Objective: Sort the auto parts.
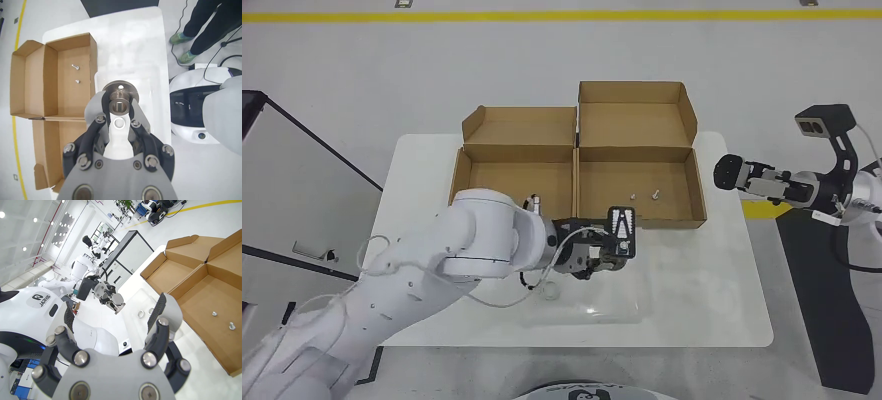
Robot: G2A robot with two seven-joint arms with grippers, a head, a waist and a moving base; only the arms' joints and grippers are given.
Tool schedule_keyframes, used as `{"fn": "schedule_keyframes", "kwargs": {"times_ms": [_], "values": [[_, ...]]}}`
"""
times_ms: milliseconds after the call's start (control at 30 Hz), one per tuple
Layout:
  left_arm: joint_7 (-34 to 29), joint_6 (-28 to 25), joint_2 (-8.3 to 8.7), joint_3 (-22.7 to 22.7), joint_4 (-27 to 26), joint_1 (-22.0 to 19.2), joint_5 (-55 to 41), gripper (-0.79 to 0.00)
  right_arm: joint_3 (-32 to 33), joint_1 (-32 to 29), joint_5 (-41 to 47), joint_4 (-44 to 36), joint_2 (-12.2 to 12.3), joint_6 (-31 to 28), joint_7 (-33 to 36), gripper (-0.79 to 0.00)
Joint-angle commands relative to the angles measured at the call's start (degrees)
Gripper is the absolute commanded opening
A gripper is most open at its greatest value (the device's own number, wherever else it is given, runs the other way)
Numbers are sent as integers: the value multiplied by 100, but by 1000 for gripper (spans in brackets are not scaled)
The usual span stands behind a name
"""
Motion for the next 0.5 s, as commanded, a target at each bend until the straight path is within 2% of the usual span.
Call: {"fn": "schedule_keyframes", "kwargs": {"times_ms": [0, 200, 467], "values": [[425, -220, 53, -217, 44, 212, -81, -785, 0, 0, -1, 0, 0, 0, 0, 0], [1753, -957, 171, -769, 204, 801, -92, -785, 0, 0, -1, 0, 0, 0, 0, 0], [3434, -1534, 211, -1260, 418, 1334, 78, -785, 0, 0, -1, 0, 0, 0, 0, 0]]}}
